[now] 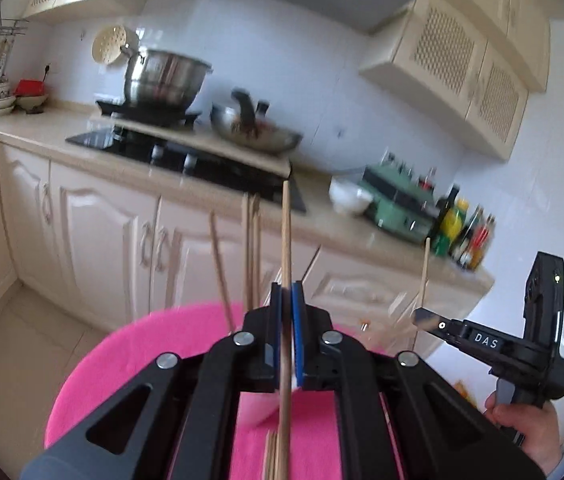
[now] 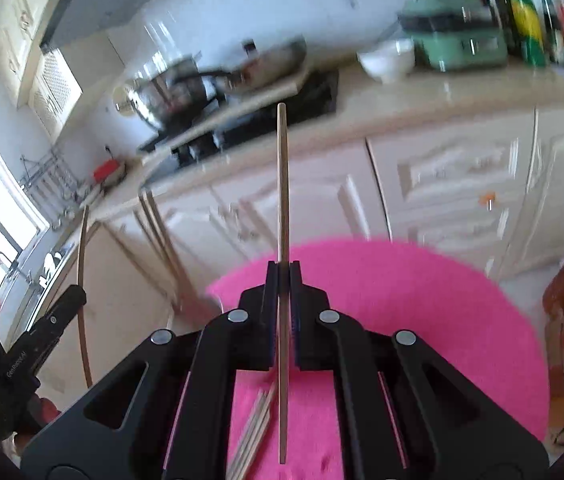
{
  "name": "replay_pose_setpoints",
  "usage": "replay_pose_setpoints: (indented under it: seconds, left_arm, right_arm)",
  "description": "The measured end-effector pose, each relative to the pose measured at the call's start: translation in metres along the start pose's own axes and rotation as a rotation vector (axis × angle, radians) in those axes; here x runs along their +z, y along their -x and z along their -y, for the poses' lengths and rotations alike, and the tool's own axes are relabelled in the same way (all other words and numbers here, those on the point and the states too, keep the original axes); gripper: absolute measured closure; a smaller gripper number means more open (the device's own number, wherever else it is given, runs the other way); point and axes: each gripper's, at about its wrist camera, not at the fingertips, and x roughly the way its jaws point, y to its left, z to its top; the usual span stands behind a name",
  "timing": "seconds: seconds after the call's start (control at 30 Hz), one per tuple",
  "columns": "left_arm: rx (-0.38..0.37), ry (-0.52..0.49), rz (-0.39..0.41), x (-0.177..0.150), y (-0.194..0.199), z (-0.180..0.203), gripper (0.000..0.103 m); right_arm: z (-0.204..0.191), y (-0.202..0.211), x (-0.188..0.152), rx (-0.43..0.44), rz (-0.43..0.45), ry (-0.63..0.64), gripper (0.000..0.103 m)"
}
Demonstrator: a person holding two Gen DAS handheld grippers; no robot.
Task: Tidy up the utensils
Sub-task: 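Raise the left tool's chopstick over the cup while the right tool carries its chopstick there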
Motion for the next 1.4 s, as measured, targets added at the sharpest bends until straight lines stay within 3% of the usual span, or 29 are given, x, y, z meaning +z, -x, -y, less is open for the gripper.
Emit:
replay_pose_setpoints:
  seconds: [0.23, 0.53, 0.77, 0.97, 1.23, 1.4]
  left_arm:
    - [-0.05, 0.018, 0.141, 0.028, -0.028, 0.004, 0.098]
    - [-0.061, 0.012, 0.27, 0.026, -0.059, 0.002, 0.098]
    - [-0.032, -0.032, 0.335, 0.01, -0.08, -0.002, 0.098]
    - [-0.011, -0.035, 0.348, -0.006, -0.086, -0.012, 0.098]
    - [0.0, -0.02, 0.309, -0.02, -0.084, -0.022, 0.098]
    - [0.0, -0.027, 0.267, -0.025, -0.076, -0.022, 0.097]
  right_arm:
    - [-0.023, -0.012, 0.036, 0.043, 0.171, 0.082, 0.097]
    - [-0.039, -0.013, 0.046, 0.117, 0.336, 0.129, 0.097]
    - [-0.049, -0.03, 0.04, 0.223, 0.328, 0.152, 0.097]
    - [-0.057, -0.04, 0.027, 0.256, 0.317, 0.204, 0.097]
    - [-0.065, -0.047, 0.013, 0.264, 0.284, 0.236, 0.097]
    - [-0.077, -0.046, 0.007, 0.207, 0.272, 0.323, 0.097]
